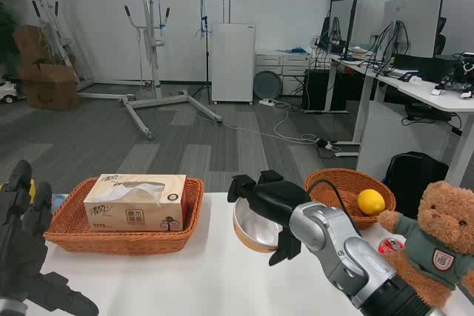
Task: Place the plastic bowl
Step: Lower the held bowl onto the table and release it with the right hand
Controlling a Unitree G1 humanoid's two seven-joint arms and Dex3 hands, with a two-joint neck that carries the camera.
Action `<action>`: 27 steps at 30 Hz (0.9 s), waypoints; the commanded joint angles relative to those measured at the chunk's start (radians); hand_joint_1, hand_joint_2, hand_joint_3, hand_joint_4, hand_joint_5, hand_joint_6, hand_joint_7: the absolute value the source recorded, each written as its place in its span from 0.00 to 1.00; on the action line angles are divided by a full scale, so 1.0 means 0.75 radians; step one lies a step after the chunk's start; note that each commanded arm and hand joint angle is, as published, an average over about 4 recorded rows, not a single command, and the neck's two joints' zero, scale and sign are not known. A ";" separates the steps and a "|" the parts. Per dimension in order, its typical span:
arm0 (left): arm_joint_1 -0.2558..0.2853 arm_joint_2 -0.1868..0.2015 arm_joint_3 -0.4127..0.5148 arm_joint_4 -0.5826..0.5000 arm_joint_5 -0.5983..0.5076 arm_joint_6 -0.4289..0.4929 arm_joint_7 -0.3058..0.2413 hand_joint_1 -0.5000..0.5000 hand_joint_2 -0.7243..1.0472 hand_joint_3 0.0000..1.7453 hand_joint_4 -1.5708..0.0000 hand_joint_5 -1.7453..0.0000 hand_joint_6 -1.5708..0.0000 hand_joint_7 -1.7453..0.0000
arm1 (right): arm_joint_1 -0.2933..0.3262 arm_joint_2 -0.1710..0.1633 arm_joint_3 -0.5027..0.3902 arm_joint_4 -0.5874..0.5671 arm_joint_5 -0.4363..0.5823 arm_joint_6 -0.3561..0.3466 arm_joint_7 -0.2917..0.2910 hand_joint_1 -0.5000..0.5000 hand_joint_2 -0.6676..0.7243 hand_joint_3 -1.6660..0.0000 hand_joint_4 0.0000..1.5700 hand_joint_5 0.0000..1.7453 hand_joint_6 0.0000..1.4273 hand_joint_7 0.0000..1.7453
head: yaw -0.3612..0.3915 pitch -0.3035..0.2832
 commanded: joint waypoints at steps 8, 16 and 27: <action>0.022 -0.001 0.002 -0.001 -0.009 -0.001 0.002 0.00 0.03 0.03 1.00 1.00 1.00 1.00 | 0.024 -0.016 0.000 -0.038 0.072 0.018 0.010 0.04 0.05 0.05 0.42 0.94 0.60 0.94 | 0.002 -0.022; 0.022 -0.001 0.002 -0.001 -0.010 -0.001 0.002 0.00 0.04 0.05 1.00 1.00 1.00 1.00 | 0.024 -0.016 0.000 -0.033 0.074 0.019 0.010 0.04 0.05 0.05 0.42 0.94 0.60 0.93 | 0.000 -0.026; 0.022 -0.002 0.003 -0.002 -0.011 -0.001 0.002 0.00 0.03 0.03 1.00 1.00 1.00 1.00 | 0.045 -0.055 0.053 0.062 0.036 0.032 0.016 0.04 0.05 0.05 0.42 0.94 0.60 0.96 | -0.008 -0.042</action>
